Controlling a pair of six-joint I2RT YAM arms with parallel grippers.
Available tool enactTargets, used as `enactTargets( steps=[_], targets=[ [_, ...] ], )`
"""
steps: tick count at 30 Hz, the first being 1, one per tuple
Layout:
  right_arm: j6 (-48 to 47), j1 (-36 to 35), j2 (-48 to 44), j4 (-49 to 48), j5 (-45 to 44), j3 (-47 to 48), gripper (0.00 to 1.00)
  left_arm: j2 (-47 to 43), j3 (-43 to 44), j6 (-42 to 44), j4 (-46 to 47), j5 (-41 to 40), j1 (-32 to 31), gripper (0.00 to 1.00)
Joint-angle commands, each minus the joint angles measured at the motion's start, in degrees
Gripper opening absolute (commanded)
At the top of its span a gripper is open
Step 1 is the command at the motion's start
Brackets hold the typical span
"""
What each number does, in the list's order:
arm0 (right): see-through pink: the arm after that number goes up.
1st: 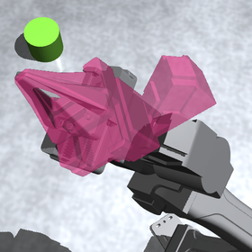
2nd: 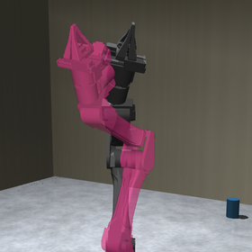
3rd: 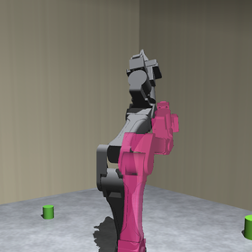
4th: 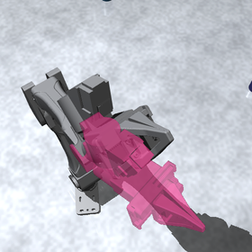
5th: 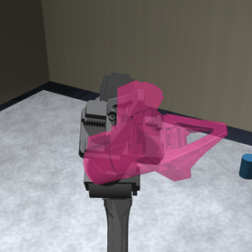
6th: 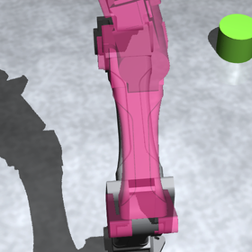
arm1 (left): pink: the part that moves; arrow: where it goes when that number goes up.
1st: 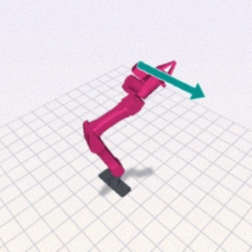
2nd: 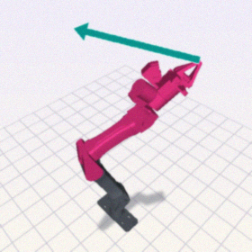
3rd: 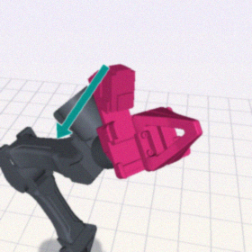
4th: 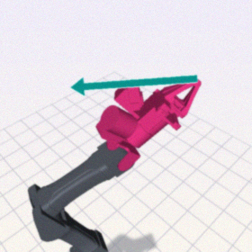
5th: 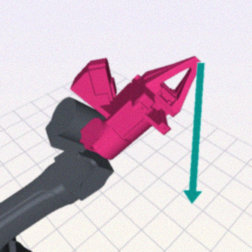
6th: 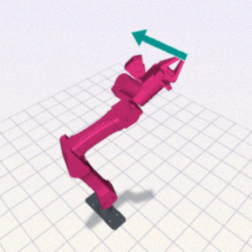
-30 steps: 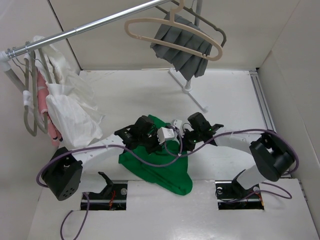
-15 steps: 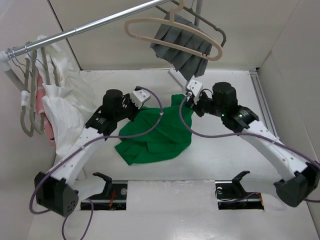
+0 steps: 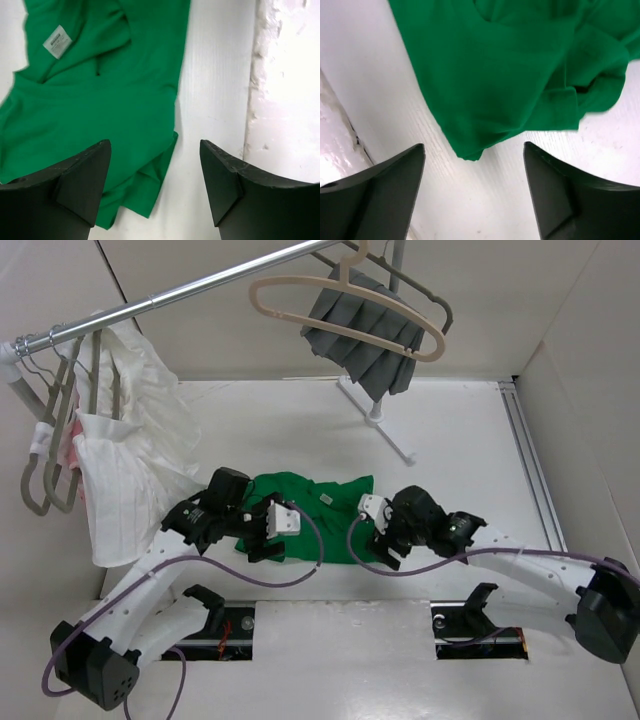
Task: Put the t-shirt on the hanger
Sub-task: Move the tshirt to the center of the board
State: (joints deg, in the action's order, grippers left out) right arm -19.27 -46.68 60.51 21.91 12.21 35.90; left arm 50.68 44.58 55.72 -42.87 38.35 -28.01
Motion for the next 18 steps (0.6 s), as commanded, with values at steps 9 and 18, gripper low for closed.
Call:
enactTargets(
  steps=[9, 18],
  targets=[
    [6.0, 2.2, 7.5, -3.9, -3.5, 14.4, 0.94, 7.2, 0.9, -26.9, 26.6, -9.8, 0.0, 0.62],
    [4.1, 6.3, 28.9, -9.3, 6.5, 24.8, 0.86, 17.8, 2.7, -37.9, 38.9, -21.1, -0.6, 0.65]
  ],
)
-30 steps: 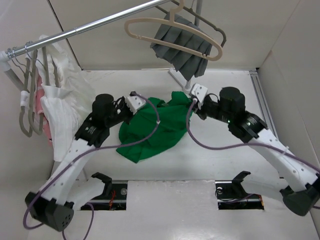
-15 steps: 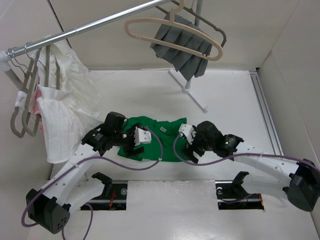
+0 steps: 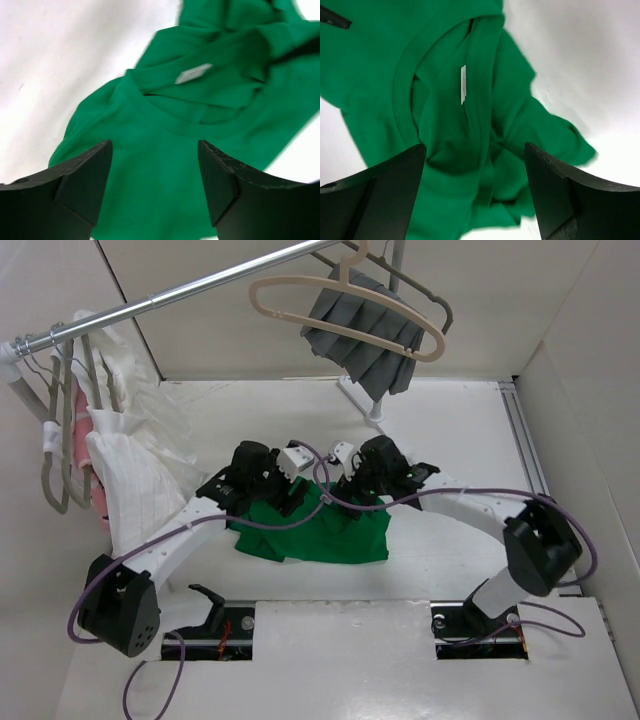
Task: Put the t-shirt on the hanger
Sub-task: Move the tshirt to the center of the board
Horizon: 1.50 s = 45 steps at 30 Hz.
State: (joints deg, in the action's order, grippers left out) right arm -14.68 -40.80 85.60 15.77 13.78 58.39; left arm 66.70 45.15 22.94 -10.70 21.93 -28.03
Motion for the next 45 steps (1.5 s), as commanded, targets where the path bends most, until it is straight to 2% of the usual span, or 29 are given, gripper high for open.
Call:
enactTargets(
  steps=[1, 3, 4, 5, 6, 9, 11, 16, 22, 26, 28, 32, 34, 35, 36, 39, 40, 45],
  targets=[
    [-0.5, 0.5, 6.2, -3.8, 5.8, 2.9, 0.85, 2.8, 2.7, -5.1, 6.7, -5.3, -1.2, 0.66],
    [-1.1, 1.1, 8.2, -4.6, 6.3, 2.9, 0.78, 6.0, 2.7, -5.6, 7.4, -8.3, -3.2, 0.66],
    [-1.1, 1.7, 9.1, -5.3, 6.9, 2.9, 0.71, 6.8, 2.7, -5.6, 7.4, -9.9, -4.0, 0.66],
    [-1.1, 2.2, 10.7, -5.8, 7.9, 2.9, 0.48, 8.3, 2.1, -7.4, 8.1, -12.8, -5.4, 0.66],
    [-1.1, 2.7, 11.4, -5.8, 7.9, 2.9, 0.37, 9.1, 2.1, -8.1, 8.1, -13.9, -5.4, 0.66],
    [-0.5, 4.9, 12.0, -7.9, 9.2, 0.6, 0.08, 11.5, 2.1, -10.8, 8.6, -17.4, -7.2, 0.63],
    [-0.5, 5.6, 12.0, -9.1, 10.6, 0.0, 0.00, 12.8, 3.3, -14.1, 9.1, -20.7, -7.2, 0.63],
    [-5.2, 5.6, 10.8, -9.1, 15.9, -0.6, 0.00, 16.6, 5.1, -16.9, 10.3, -23.1, -7.2, 0.66],
    [-8.7, 5.0, 9.6, -9.1, 21.3, -0.6, 0.00, 21.7, 9.4, -17.4, 11.5, -31.1, -7.2, 0.67],
    [-9.2, 5.0, 8.3, -8.6, 23.0, -1.2, 0.00, 26.7, 12.9, -17.4, 7.5, -34.6, -8.4, 0.64],
    [-9.2, 5.6, 8.3, -8.6, 23.0, -1.2, 0.00, 27.4, 13.5, -17.4, 6.3, -34.6, -9.1, 0.57],
    [-9.2, 7.5, 7.7, -8.6, 24.3, -1.7, 0.00, 27.4, 11.1, -18.0, 6.3, -31.7, -9.1, 0.52],
    [-9.2, 7.5, 8.3, -8.6, 24.8, -1.7, 0.00, 27.4, 11.1, -18.0, 5.8, -31.0, -9.1, 0.45],
    [-9.2, 8.1, 8.3, -8.6, 25.3, -1.7, 0.00, 27.4, 10.6, -18.0, 5.8, -31.0, -9.1, 0.39],
    [-9.2, 8.6, 8.3, -8.6, 25.3, -1.7, 0.00, 27.4, 10.6, -18.0, 5.8, -31.0, -9.1, 0.29],
    [-9.8, 9.2, 8.3, -8.0, 25.9, -1.2, 0.00, 26.8, 10.6, -17.5, 5.8, -31.5, -9.1, 0.11],
    [-9.8, 9.2, 8.3, -8.0, 25.9, -1.2, 0.00, 26.1, 10.6, -16.3, 5.3, -32.0, -9.1, 0.00],
    [-9.8, 10.9, 7.6, -8.0, 25.9, -2.3, 0.00, 24.2, 10.6, -15.0, 3.9, -31.2, -9.1, 0.00]
  ],
)
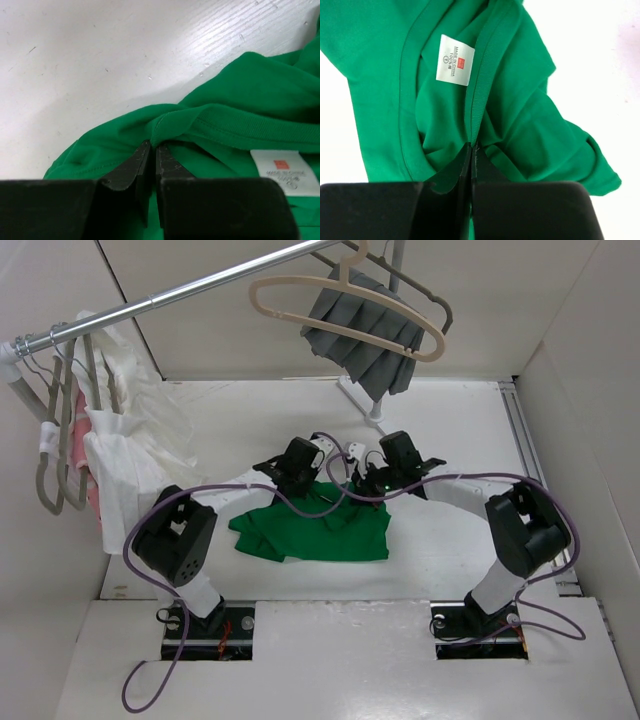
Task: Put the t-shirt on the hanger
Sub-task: Move the tshirt to the center of the board, then grab a hanger with the right arm
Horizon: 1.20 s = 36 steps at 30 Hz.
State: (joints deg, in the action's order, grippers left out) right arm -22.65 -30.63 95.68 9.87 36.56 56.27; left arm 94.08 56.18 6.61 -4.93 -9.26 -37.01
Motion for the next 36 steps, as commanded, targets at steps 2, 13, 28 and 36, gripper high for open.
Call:
enactTargets(
  steps=[2, 13, 28, 36],
  targets=[
    [-2.3, 1.5, -4.0, -1.0, 3.1, -0.7, 0.00, -5.6, 0.1, 2.0, -3.2, 2.0, -0.1, 0.00],
    [-8.5, 2.9, -16.4, 8.4, 1.9, 2.8, 0.99, -22.1, 2.1, 11.1, -14.6, 31.7, 1.0, 0.00],
    [-13.2, -1.9, -22.0, 29.0, 3.5, 46.9, 1.00, -33.5, -9.1, 3.3, -7.4, 34.2, 1.6, 0.00],
    [-13.2, 2.7, -4.5, 22.6, -7.7, 73.1, 0.79, -40.2, -17.9, 1.3, 1.8, 31.4, 3.7, 0.00]
  ],
)
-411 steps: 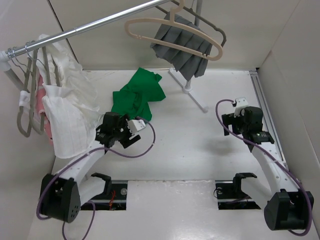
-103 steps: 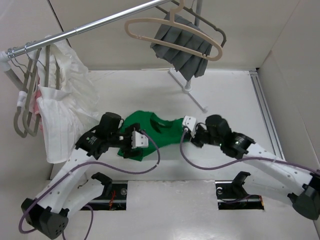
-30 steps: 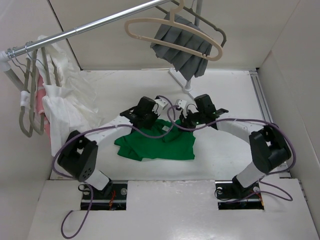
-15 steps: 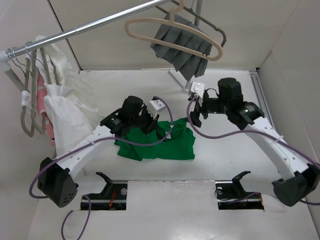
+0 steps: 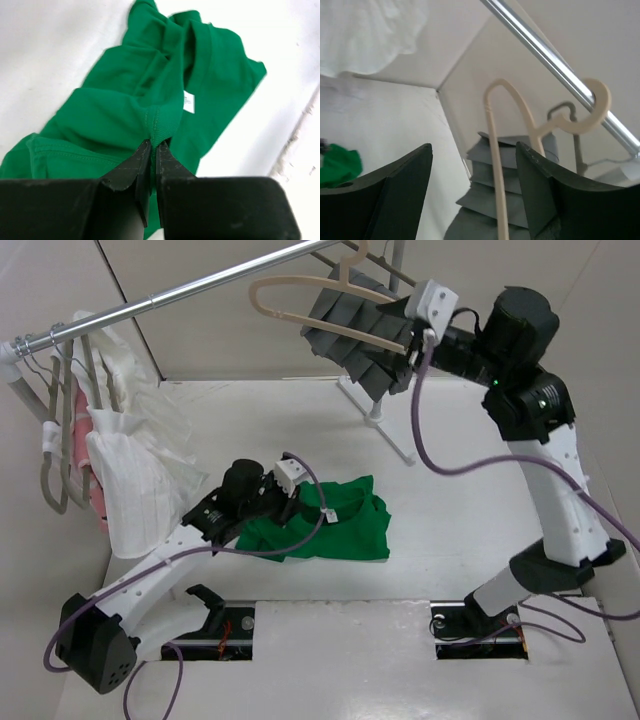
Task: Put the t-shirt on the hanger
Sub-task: Grab a hanger with the right arm
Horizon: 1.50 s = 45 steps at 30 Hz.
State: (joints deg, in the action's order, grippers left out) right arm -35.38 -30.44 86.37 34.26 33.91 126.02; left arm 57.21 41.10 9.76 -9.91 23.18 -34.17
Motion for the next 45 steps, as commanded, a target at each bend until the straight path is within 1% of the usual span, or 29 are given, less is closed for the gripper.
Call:
enactTargets(
  steps=[1, 3, 4, 5, 6, 8, 11, 15, 22, 24, 29, 32, 35, 40, 42, 44, 45],
  targets=[
    [0.1, 2.5, 6.9, -2.9, -6.0, 5.3, 0.70, -4.0, -3.9, -2.5, 7.5, -1.0, 1.4, 0.00],
    [0.1, 3.4, 8.5, -4.9, -8.5, 5.8, 0.62, -6.9, -7.3, -2.5, 10.2, -1.0, 1.9, 0.00],
    [0.1, 4.8, 9.9, -5.6, -9.3, 6.4, 0.56, -8.0, -8.2, -3.6, 11.1, -1.0, 1.9, 0.00],
    [0.7, 5.4, 10.5, -6.4, -10.1, 6.4, 0.47, -9.8, -9.0, -4.9, 12.5, -1.0, 2.5, 0.00],
    [1.4, 6.0, 11.1, -6.4, -10.6, 6.4, 0.45, -10.5, -9.7, -4.9, 13.1, -1.0, 2.5, 0.00],
    [2.1, 8.1, 12.4, -7.9, -10.6, 6.4, 0.45, -11.7, -10.9, -5.6, 13.6, -1.0, 2.5, 0.00],
    [2.6, 9.2, 13.0, -8.5, -8.9, 5.3, 0.46, -13.2, -11.6, -6.2, 13.6, -1.0, 2.5, 0.00],
    [2.6, 9.3, 13.6, -8.5, -5.8, 4.7, 0.46, -14.8, -12.1, -6.2, 14.1, -1.0, 2.5, 0.00],
    [2.6, 8.7, 10.2, -10.1, -1.8, 1.8, 0.46, -15.4, -13.2, -6.2, 14.7, -1.0, 2.5, 0.00],
    [2.6, 8.7, 9.7, -10.1, -1.3, 2.7, 0.49, -15.4, -13.2, -6.2, 14.7, -1.0, 2.5, 0.00],
    [2.6, 9.3, 9.7, -11.2, -4.3, 3.5, 0.59, -15.4, -13.2, -6.2, 15.2, -1.0, 2.5, 0.00],
    [2.6, 10.7, 12.2, -10.5, -4.8, 4.7, 0.62, -15.4, -13.7, -6.2, 15.2, -1.0, 2.5, 0.00],
    [2.6, 11.8, 14.4, -9.1, -5.3, 6.5, 0.62, -15.4, -13.7, -6.2, 15.2, -1.0, 2.5, 0.00],
    [2.6, 11.8, 18.5, -9.1, -5.3, 8.6, 0.62, -15.4, -13.7, -6.2, 15.2, -1.0, 2.5, 0.00],
    [2.6, 11.8, 19.0, -9.1, -3.6, 8.6, 0.61, -15.4, -13.7, -6.2, 15.2, -1.0, 2.5, 0.00],
    [2.6, 11.8, 19.6, -9.1, 0.9, 8.6, 0.57, -15.4, -13.7, -6.2, 15.2, -1.0, 2.5, 0.00],
    [2.6, 11.8, 19.6, -9.1, 1.8, 8.6, 0.55, -15.4, -13.7, -6.2, 15.2, -1.0, 2.5, 0.00]
  ],
)
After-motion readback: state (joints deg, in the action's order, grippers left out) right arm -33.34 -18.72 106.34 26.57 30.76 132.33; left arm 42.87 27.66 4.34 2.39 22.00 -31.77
